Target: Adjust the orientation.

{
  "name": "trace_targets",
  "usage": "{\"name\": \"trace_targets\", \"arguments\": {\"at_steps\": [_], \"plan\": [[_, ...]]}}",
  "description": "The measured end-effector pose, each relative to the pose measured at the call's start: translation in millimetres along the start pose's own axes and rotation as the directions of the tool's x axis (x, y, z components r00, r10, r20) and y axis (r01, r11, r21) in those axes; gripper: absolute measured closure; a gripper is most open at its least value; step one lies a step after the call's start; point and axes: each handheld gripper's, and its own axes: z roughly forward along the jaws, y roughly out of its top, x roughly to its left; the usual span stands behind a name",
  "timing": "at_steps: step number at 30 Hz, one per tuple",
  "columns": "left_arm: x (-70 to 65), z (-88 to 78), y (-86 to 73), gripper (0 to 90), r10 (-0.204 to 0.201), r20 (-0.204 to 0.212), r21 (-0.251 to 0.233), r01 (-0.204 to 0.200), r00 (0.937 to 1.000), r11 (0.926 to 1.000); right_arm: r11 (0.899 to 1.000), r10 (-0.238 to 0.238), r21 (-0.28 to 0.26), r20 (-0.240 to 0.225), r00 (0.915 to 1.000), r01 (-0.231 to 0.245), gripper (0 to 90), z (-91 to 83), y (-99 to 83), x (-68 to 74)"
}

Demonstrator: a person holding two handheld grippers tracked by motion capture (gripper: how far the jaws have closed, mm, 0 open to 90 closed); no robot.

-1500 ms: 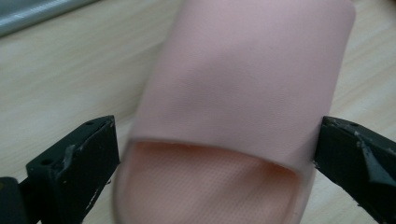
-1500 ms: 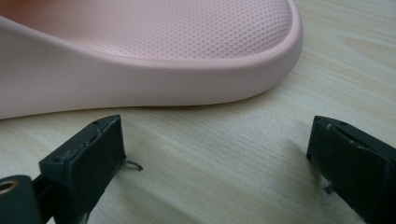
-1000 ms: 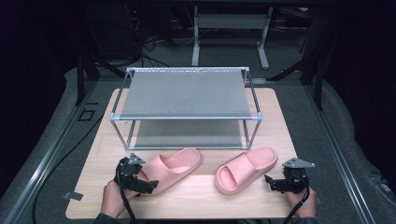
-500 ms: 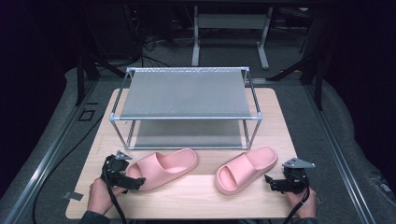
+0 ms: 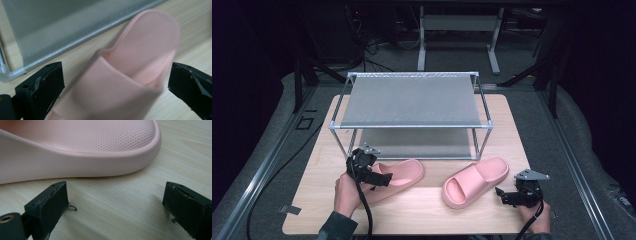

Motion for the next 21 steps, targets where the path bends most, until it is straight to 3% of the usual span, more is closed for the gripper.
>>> {"name": "trace_targets", "arguments": {"at_steps": [3,5,10,15,21], "plan": [[5.9,6.0,-6.9,0.0,-0.022,0.027,0.016,0.021,0.9994,0.9996,1.0,0.0,-0.001,0.0,1.0,0.0,6.1,-0.1,-0.1,0.1],[9.4,4.9,-13.1,0.0,-0.012,-0.002,0.027,0.012,0.9999,0.9996,1.0,-0.001,0.002,0.005,1.0,0.001,6.1,-0.3,0.0,0.2],[21.0,-3.3,-25.5,0.0,0.001,-0.003,0.034,-0.001,1.0,0.9994,1.0,0.0,0.001,0.006,1.0,0.0,6.7,-0.4,-0.1,0.2],[37.1,-15.0,-41.2,0.0,-0.027,-0.02,0.034,0.028,0.9994,0.999,1.0,0.001,-0.003,0.003,1.0,-0.001,7.1,-0.4,-0.3,-0.2],[28.1,-44.5,-53.1,0.0,-0.071,-0.039,-0.033,0.07,0.9967,0.997,1.0,0.002,-0.004,0.004,1.0,-0.002,7.4,-0.3,-0.2,-0.2]]}}
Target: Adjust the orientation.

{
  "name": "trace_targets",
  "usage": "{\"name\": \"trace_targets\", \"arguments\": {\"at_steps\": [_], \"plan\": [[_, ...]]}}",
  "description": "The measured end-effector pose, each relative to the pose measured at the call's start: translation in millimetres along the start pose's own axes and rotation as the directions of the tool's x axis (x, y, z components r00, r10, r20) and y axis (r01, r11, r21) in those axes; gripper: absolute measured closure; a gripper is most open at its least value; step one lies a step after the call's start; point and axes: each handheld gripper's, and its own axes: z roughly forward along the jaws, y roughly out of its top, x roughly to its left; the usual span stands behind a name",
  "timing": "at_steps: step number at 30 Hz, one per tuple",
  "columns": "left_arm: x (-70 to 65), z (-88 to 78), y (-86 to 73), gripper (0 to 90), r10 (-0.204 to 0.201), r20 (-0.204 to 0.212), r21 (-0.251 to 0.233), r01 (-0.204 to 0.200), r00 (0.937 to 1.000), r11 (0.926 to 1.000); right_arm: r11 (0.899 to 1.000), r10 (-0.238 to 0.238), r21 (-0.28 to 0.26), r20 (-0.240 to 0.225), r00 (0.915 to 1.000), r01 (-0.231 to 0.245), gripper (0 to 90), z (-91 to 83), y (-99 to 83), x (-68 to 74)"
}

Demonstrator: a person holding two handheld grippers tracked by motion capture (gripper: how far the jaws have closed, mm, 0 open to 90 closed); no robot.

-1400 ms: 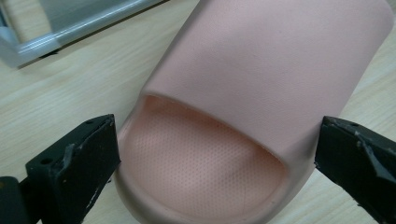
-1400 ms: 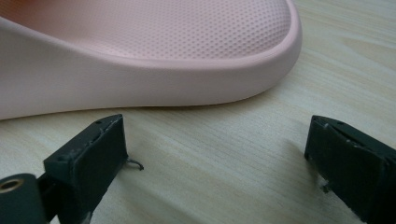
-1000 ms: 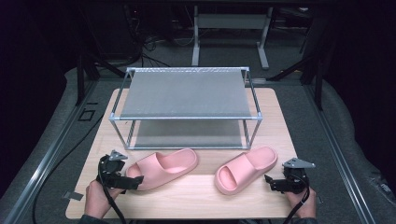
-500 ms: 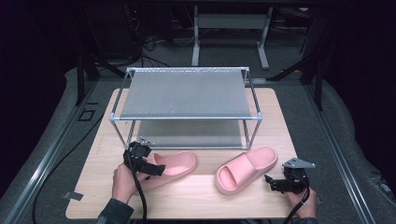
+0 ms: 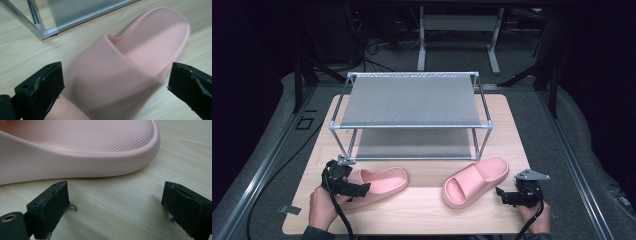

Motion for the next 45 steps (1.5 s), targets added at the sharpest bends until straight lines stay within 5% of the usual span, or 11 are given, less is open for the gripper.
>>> {"name": "trace_targets", "arguments": {"at_steps": [4,8,13,16,20,25,30,35,39,45], "plan": [[1.1,-15.3,-11.8,0.0,-0.058,0.02,-0.002,0.058,0.9981,0.9983,1.0,0.004,-0.001,0.004,1.0,-0.004,7.9,-0.2,-0.1,0.1],[3.4,2.8,-29.3,0.0,-0.097,0.073,0.063,0.093,0.9926,0.9937,1.0,0.003,0.0,0.011,0.9999,-0.003,8.3,-0.5,-0.1,0.2],[10.8,15.0,-29.0,1.6,-0.038,0.017,0.092,0.037,0.9991,0.9951,1.0,0.003,-0.003,0.012,0.9999,-0.003,8.4,-0.3,-0.1,0.2],[22.0,20.5,-27.4,0.6,-0.034,0.038,0.119,0.029,0.9987,0.9924,1.0,0.008,-0.005,0.008,0.9999,-0.008,8.6,0.0,-0.1,0.2],[30.8,19.5,-23.7,0.3,0.009,0.004,0.134,-0.01,0.9999,0.9909,1.0,0.006,-0.004,0.013,0.9999,-0.006,8.7,-0.3,-0.1,0.3],[49.7,16.1,-22.1,0.1,-0.022,-0.015,0.134,0.024,0.9996,0.9907,1.0,0.006,-0.005,0.008,0.9999,-0.006,8.8,-0.2,-0.1,0.0],[39.8,-0.7,-11.2,0.0,-0.094,0.007,0.037,0.094,0.9955,0.9949,1.0,0.004,-0.003,0.005,1.0,-0.004,8.9,-0.3,0.1,-0.3],[30.3,20.8,9.4,0.0,-0.137,0.023,0.059,0.136,0.9903,0.989,1.0,0.004,-0.002,0.004,1.0,-0.004,8.9,-0.2,0.2,-0.4],[28.2,32.3,9.7,1.1,-0.112,-0.03,0.091,0.115,0.9932,0.9892,1.0,0.004,-0.001,0.005,1.0,-0.004,9.1,-0.5,0.1,-0.2],[28.3,29.5,3.2,8.1,-0.057,-0.032,0.083,0.06,0.9978,0.9947,1.0,0.001,-0.01,0.006,1.0,-0.001,9.9,-0.2,-0.2,0.0]]}}
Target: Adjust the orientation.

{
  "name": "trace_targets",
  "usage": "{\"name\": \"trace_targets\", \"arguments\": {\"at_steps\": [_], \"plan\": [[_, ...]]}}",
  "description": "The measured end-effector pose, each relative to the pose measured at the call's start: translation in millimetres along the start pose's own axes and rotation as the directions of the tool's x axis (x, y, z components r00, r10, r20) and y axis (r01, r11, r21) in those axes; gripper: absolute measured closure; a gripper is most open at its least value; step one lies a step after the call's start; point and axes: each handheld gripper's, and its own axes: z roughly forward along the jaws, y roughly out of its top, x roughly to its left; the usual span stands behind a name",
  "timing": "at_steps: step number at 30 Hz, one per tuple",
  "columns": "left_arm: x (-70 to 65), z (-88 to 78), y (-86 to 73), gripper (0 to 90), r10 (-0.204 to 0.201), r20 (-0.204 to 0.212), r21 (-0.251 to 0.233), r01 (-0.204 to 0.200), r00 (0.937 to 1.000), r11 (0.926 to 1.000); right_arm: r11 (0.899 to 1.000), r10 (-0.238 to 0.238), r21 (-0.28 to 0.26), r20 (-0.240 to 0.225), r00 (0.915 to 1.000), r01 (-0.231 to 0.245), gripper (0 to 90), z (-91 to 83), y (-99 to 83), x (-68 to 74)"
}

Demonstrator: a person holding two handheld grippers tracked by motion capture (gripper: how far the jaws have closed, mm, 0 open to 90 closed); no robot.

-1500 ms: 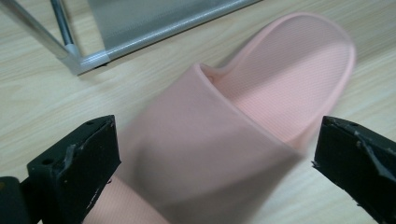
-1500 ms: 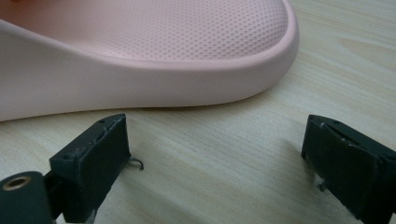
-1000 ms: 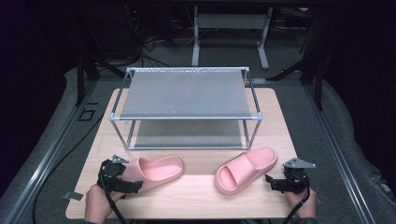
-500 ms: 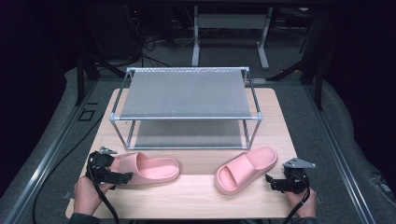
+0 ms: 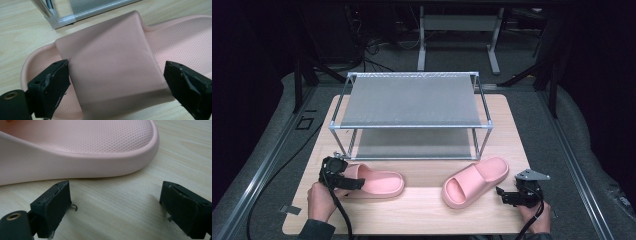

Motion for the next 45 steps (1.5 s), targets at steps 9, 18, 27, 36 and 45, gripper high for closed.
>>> {"name": "trace_targets", "arguments": {"at_steps": [9,18,27,36,45], "plan": [[-13.5,0.9,2.9,12.2,0.136,0.083,-0.024,-0.134,0.9873,0.9906,1.0,0.0,0.003,0.003,1.0,0.0,10.0,-0.2,0.2,0.2],[-36.3,10.4,16.2,12.1,0.245,0.162,-0.061,-0.238,0.9559,0.9693,1.0,-0.001,0.002,0.003,1.0,0.001,10.2,-0.3,0.1,0.2],[-49.4,1.8,-1.5,5.1,0.101,0.062,-0.024,-0.1,0.9929,0.9947,1.0,0.0,0.003,0.002,1.0,0.0,10.3,-0.3,0.2,0.2],[-43.8,2.5,-4.6,21.1,0.214,0.055,-0.01,-0.213,0.9753,0.9769,1.0,0.001,0.002,0.003,1.0,-0.001,10.5,-0.3,0.2,0.2],[-11.8,3.8,-12.4,32.4,0.149,0.072,0.038,-0.152,0.9862,0.9877,1.0,0.004,0.002,0.005,1.0,-0.004,10.8,-0.4,0.1,0.4]]}}
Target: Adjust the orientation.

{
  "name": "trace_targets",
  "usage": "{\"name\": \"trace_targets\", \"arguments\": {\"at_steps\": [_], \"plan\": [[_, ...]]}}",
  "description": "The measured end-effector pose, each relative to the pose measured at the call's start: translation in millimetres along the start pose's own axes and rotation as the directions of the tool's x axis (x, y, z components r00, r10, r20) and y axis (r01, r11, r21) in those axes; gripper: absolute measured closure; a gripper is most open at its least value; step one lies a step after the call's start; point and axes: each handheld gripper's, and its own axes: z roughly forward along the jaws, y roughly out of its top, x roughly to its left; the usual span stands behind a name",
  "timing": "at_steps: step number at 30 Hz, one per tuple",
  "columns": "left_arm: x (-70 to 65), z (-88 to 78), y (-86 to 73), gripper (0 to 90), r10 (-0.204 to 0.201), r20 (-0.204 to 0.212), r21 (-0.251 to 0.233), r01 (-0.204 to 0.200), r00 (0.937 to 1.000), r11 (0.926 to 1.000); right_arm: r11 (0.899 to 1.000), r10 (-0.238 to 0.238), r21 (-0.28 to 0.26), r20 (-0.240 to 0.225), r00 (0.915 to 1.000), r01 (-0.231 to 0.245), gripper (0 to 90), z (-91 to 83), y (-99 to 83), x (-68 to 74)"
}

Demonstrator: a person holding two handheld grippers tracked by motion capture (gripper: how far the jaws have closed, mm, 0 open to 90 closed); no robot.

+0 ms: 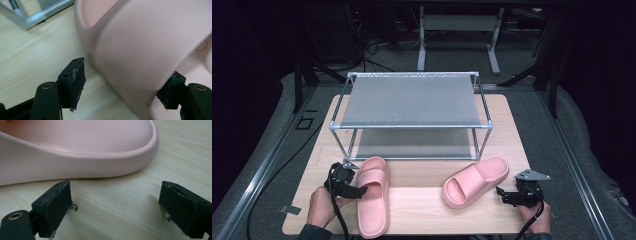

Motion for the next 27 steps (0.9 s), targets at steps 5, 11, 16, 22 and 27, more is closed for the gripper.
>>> {"name": "trace_targets", "arguments": {"at_steps": [5,11,16,22,27], "plan": [[2.9,0.5,-7.0,42.8,-0.065,0.049,0.055,0.062,0.9967,0.9966,1.0,0.002,0.0,0.0,1.0,-0.002,10.8,-0.1,0.0,0.1],[5.2,0.6,4.0,57.8,-0.058,0.078,0.08,0.052,0.9953,0.9954,1.0,0.003,0.0,0.0,1.0,-0.003,10.8,0.0,-0.1,0.2],[11.3,3.7,18.0,67.8,-0.007,0.059,0.134,-0.001,0.9982,0.991,1.0,0.004,0.0,0.001,1.0,-0.004,10.8,-0.1,-0.2,0.2],[13.8,5.1,32.0,74.9,0.084,0.023,0.204,-0.087,0.9962,0.9751,1.0,0.003,0.005,-0.001,1.0,-0.003,10.7,-0.7,0.0,0.1],[13.8,7.0,37.5,77.6,0.122,0.018,0.231,-0.123,0.9924,0.9653,1.0,0.003,0.005,0.001,1.0,-0.003,10.7,-0.7,0.0,0.0]]}}
